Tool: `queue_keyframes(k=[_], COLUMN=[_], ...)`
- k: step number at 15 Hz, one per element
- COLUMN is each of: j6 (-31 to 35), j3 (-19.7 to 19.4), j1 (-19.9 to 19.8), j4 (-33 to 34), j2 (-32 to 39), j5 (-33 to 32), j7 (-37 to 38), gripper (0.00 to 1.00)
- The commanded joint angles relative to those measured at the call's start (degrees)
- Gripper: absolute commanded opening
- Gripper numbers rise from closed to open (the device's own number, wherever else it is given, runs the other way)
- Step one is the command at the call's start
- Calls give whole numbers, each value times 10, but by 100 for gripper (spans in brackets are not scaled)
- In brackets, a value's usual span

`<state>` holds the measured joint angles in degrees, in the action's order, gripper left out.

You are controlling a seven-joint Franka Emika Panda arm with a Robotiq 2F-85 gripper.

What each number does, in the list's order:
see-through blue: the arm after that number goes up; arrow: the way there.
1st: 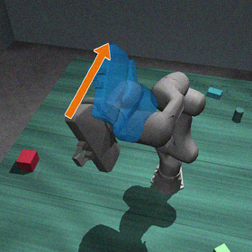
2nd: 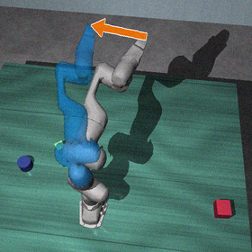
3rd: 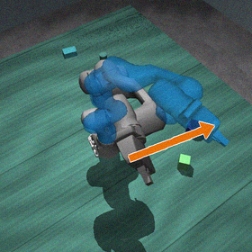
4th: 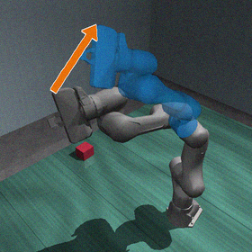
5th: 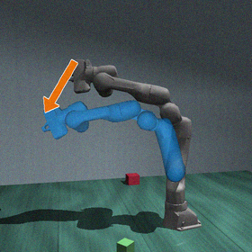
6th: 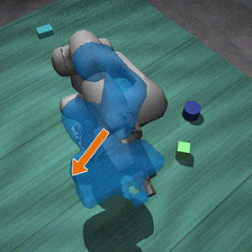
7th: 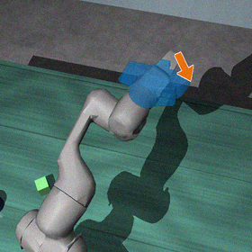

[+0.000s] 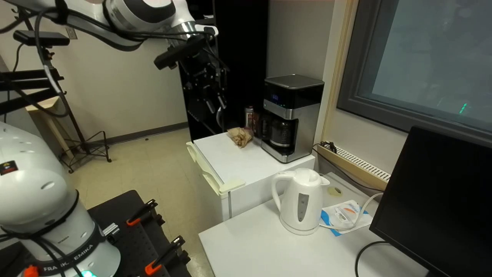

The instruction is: Press a button on the coffee maker

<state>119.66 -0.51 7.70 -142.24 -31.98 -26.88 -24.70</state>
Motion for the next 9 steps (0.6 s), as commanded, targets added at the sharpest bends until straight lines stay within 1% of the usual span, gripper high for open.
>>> queue_keyframes(k=[1,3,5,9], j6=[111,173,223,291], j3=[-20,-25,-29,-31], j1=[-18,-35,-49,-68], j4=[-20,-23,-15,15], j2=[26,49,79,152], j5=[-34,-52,-59,-53], j7=[-27,-24,-23,-27], gripper=[4,0,0,0])
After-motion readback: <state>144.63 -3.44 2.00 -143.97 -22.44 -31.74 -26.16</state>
